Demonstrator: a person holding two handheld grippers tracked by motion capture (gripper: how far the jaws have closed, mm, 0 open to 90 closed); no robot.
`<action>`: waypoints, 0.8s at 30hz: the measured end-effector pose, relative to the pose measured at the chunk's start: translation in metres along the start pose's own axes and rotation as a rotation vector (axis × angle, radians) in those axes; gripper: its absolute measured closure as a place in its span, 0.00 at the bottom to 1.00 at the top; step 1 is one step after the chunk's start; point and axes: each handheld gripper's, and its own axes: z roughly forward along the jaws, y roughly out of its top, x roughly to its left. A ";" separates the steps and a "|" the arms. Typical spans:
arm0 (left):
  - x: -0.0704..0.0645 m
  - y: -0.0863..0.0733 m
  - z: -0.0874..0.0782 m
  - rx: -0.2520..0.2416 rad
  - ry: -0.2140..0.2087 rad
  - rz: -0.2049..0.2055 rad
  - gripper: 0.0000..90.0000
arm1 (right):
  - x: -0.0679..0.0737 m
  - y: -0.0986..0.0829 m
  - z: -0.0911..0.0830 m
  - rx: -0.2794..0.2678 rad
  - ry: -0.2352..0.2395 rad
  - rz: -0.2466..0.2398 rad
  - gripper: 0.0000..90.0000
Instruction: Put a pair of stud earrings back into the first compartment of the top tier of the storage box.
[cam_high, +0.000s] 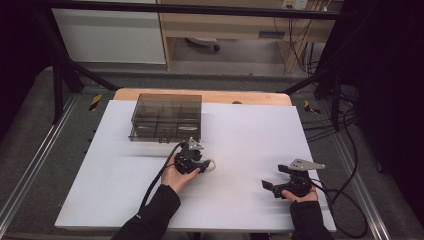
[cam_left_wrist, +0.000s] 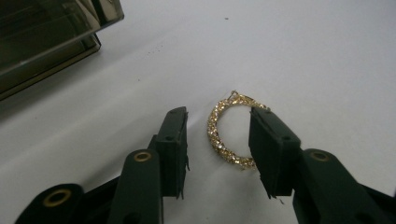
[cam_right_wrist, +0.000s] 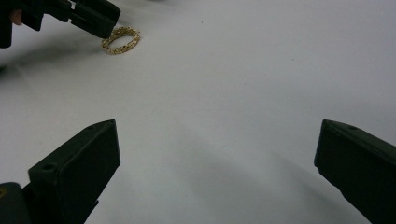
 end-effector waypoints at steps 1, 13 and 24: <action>0.000 0.000 0.001 0.002 0.003 0.003 0.66 | 0.000 0.000 0.000 0.000 0.000 -0.001 0.01; -0.001 0.002 0.003 0.005 0.011 0.016 0.81 | 0.000 0.000 0.000 -0.002 0.001 -0.001 0.01; -0.003 0.004 0.006 0.021 0.025 0.030 0.89 | 0.000 0.000 0.000 -0.002 0.002 -0.001 0.01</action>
